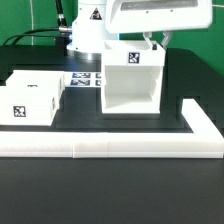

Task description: Assemble drawer

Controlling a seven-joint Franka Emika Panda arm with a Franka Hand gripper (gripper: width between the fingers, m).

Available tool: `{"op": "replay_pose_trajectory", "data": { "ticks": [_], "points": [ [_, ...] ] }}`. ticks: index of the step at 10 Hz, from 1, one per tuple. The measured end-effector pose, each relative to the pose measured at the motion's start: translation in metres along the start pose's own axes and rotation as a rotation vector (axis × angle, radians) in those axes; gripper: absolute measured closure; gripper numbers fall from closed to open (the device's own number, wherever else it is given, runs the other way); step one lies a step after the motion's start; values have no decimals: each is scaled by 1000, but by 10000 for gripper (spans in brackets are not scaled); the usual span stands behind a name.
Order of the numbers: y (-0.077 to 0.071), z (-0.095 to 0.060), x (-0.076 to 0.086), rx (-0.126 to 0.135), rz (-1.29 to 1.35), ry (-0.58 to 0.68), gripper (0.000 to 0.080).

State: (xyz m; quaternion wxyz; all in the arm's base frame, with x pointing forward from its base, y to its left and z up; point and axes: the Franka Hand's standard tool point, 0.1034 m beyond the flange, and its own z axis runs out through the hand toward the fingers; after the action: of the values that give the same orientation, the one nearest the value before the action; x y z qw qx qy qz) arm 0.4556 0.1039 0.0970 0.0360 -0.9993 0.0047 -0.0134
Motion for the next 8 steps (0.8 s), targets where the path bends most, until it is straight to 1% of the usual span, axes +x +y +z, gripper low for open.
{"op": "replay_pose_trajectory", "data": {
  "ticks": [1,2,4,5,6,8],
  "points": [
    [2,0,18,6,-11,16,762],
    [8,0,39,11,-28,38,761],
    [17,0,75,19,-41,74,761],
    [20,0,88,21,-45,92,761],
    [22,0,99,23,-44,111,760],
    [19,-1,101,25,-38,117,760]
  ]
}}
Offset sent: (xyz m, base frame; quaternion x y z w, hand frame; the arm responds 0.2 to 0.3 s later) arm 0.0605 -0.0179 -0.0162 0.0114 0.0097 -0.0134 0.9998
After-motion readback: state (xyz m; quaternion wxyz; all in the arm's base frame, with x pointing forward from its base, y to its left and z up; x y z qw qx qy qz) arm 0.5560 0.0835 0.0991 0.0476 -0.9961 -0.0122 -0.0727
